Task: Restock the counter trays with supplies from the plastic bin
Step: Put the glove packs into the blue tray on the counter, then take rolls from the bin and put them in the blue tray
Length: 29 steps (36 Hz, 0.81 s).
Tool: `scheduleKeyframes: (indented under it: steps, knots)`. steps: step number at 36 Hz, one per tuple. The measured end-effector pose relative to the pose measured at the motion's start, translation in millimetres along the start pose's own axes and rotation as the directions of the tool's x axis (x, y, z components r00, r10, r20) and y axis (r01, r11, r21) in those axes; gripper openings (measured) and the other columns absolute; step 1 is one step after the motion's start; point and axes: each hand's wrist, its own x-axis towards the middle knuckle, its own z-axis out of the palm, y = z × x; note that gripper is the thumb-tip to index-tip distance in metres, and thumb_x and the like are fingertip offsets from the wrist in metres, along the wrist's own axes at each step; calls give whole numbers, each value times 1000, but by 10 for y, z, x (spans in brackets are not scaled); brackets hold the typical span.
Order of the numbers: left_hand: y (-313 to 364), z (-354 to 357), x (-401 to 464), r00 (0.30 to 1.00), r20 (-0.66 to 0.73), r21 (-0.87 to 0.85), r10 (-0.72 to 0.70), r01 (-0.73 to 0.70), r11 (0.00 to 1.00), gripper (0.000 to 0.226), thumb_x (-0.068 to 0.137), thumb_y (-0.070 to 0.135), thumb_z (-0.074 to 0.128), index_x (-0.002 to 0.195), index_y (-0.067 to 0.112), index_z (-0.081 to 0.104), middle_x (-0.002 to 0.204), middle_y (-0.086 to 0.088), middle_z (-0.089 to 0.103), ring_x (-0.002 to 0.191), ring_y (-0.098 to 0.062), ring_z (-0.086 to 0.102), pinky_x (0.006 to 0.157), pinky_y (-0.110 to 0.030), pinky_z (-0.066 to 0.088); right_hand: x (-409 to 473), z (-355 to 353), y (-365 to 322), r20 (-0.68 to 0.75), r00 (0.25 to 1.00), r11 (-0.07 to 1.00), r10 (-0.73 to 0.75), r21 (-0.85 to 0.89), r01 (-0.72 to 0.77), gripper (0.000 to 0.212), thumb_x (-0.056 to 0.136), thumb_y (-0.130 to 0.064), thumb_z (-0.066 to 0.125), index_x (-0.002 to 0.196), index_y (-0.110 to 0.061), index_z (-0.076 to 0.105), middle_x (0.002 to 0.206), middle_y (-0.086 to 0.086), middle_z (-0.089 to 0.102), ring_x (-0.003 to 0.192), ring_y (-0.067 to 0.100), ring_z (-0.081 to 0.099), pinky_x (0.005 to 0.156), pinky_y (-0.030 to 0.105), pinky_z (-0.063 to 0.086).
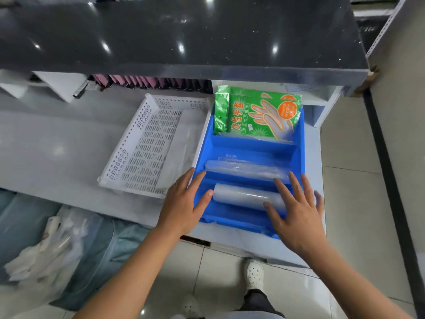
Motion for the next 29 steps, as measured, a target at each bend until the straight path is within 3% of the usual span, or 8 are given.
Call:
scheduleKeyframes:
  steps: [4,9,13,17,20,25,29]
  knots:
    - [-174,-270,-233,1000,-5,-109,-20,19,994,62,98,52,45,154,28,32,163,-6,28,147,-23,30,121,-42,23,-166,-95,-505,54,997,998,-61,36,59,57,92,-53,51,144,-31,45,159,0,31,151,23,13,118,50,14]
    - [-748,-596,-1061,992,-45,-174,-117,107,979,72,92,67,36,155,36,23,165,2,22,152,-18,15,124,-42,15,-519,20,-1477,75,977,971,-200,147,187,57,90,-50,55,143,-32,46,156,-2,37,150,20,17,119,47,18]
    - [-1358,-635,-1906,954,-76,-201,-289,269,942,73,92,70,33,155,37,20,167,1,15,153,-19,9,122,-39,8,-909,436,-2257,105,930,914,-353,252,319,58,90,-47,59,145,-33,43,155,-5,38,148,16,21,118,47,23]
    - [-1987,-543,-2687,860,-5,-215,-510,497,841,73,93,65,41,156,38,18,168,2,11,154,-20,5,122,-42,6,-1353,1041,-2867,295,835,878,-464,275,391,60,91,-51,56,146,-35,39,157,-8,33,148,12,20,119,43,21]
    - [-2407,-500,-3184,768,78,-265,-636,631,729,74,93,66,41,156,37,16,168,3,7,154,-20,1,124,-44,7,-1596,1395,-3259,424,744,856,-516,272,439,59,90,-52,58,145,-36,42,154,-8,38,144,15,30,114,44,29]
    - [-2902,-511,-3826,676,53,-393,-735,691,607,75,93,66,39,157,32,19,166,4,17,153,-15,11,123,-36,12,-1707,1685,-3872,479,657,810,-582,273,519,55,89,-49,60,140,-34,48,144,-11,50,136,13,41,114,42,32]
    - [-3185,-516,-4101,598,42,-499,-800,707,502,71,94,63,43,155,33,25,163,7,26,150,-15,21,122,-36,20,-1705,1955,-4346,541,593,787,-597,252,563,54,89,-46,63,139,-33,50,142,-9,52,133,12,44,111,27,29]
